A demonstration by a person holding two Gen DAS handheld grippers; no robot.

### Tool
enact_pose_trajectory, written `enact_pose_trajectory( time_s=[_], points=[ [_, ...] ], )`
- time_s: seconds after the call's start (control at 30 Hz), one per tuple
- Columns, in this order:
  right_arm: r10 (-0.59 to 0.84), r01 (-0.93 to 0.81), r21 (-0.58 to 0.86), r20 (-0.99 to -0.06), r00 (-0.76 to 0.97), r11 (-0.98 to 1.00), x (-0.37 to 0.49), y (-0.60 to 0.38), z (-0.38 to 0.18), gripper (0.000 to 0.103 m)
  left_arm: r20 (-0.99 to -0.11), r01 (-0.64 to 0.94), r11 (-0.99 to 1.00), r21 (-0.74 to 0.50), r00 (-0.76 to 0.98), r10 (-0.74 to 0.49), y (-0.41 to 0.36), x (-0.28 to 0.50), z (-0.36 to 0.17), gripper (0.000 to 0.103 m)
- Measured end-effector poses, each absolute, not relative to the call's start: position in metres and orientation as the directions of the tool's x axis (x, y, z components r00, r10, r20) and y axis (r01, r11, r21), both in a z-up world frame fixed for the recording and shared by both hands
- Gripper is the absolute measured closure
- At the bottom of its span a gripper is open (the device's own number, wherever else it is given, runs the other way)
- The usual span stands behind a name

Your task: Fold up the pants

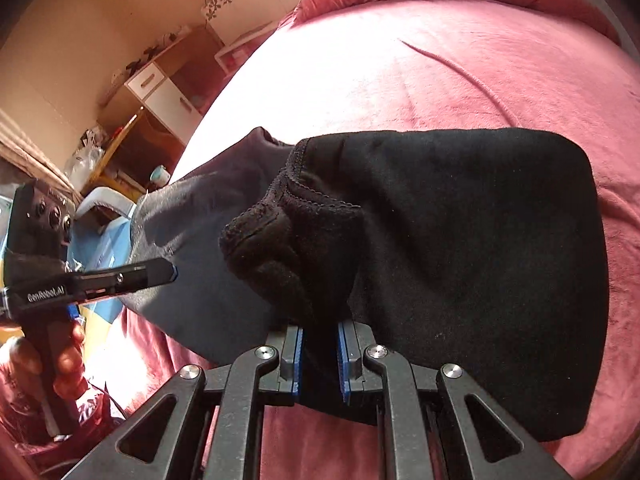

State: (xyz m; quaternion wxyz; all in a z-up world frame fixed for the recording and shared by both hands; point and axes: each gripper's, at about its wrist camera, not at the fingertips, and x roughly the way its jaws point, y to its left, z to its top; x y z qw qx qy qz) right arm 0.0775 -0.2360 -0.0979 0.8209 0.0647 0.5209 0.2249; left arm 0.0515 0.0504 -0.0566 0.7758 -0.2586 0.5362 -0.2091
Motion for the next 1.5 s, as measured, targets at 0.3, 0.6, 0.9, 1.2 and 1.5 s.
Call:
enact_pose_trajectory(
  time_s=[0.3, 0.6, 0.9, 1.2, 1.5],
  points=[
    [0.478, -0.387, 0.351, -0.822, 0.309, 0.853, 0.063, -0.227, -0.099, 0.07, -0.644, -0.024, 0.661, -0.75, 0.259, -0.72, 0.03, 0.078, -0.072, 0.055],
    [0.417, -0.204, 0.365, -0.823, 0.386, 0.908, 0.024, -0.338, -0.082, 0.057, -0.682, -0.072, 0.681, -0.729, 0.151, -0.715, -0.002, 0.099, -0.091, 0.045],
    [0.205, 0.175, 0.293, -0.894, 0.397, 0.94, 0.003, -0.438, -0.113, 0.056, -0.738, -0.029, 0.739, -0.673, 0.093, -0.668, -0.041, 0.112, -0.097, 0.081],
    [0.257, 0.048, 0.297, -0.886, 0.386, 0.954, 0.013, -0.399, -0.127, 0.045, -0.614, 0.109, 0.642, -0.759, 0.208, -0.762, -0.038, 0.099, -0.031, 0.086],
    [0.195, 0.118, 0.252, -0.912, 0.36, 0.961, 0.031, -0.392, -0.148, 0.059, -0.762, 0.052, 0.777, -0.627, 0.167, -0.626, -0.029, 0.087, -0.076, 0.086]
  ],
)
